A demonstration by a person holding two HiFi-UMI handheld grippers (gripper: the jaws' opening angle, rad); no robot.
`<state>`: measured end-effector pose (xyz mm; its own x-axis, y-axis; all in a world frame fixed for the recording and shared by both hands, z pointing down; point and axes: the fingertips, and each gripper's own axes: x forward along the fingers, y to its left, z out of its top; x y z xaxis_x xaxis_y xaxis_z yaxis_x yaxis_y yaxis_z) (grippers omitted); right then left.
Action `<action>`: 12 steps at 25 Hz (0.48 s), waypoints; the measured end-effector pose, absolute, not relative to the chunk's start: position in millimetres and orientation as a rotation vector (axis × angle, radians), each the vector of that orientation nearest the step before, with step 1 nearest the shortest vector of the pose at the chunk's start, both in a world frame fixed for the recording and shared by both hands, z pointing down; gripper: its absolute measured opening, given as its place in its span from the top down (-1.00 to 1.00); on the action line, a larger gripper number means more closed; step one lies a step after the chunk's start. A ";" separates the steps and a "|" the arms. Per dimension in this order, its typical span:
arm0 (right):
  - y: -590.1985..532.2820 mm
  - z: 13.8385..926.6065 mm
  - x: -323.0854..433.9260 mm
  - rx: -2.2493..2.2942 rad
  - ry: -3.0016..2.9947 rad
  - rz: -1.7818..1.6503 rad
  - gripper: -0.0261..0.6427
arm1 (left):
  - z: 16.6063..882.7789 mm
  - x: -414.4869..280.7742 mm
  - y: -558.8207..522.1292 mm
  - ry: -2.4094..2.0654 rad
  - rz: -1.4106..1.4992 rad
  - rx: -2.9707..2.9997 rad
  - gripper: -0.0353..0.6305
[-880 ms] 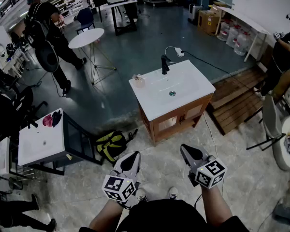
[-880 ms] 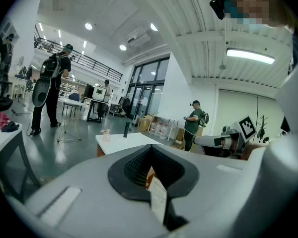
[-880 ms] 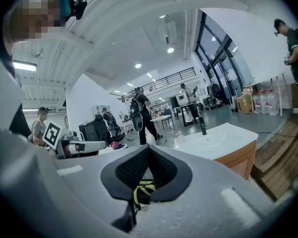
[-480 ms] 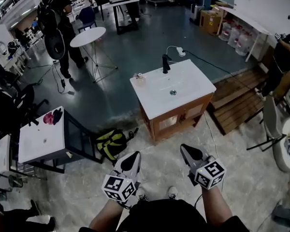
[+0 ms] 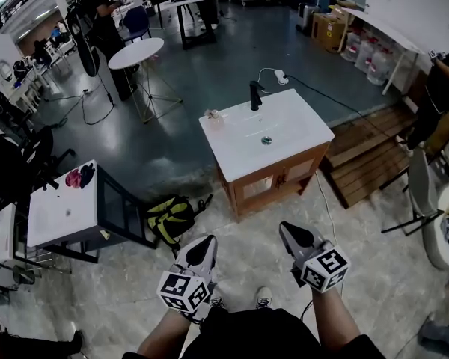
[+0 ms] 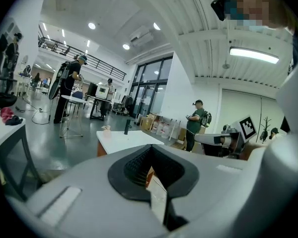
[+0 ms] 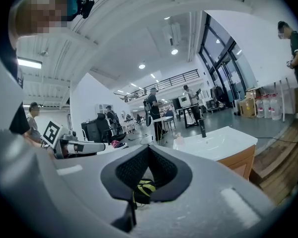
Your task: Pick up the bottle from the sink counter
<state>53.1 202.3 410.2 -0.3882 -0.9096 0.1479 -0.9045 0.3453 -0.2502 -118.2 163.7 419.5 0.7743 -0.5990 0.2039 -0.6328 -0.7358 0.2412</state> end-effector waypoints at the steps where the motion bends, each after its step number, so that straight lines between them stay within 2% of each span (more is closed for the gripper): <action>1: 202.1 411.4 56.2 -1.725 2.566 -0.457 0.92 | 420.9 -116.1 164.8 -0.956 0.161 2.669 0.88; 12: 198.1 419.8 79.5 -1.611 2.632 -0.507 0.92 | 433.5 -89.5 176.3 -1.030 0.180 2.622 0.88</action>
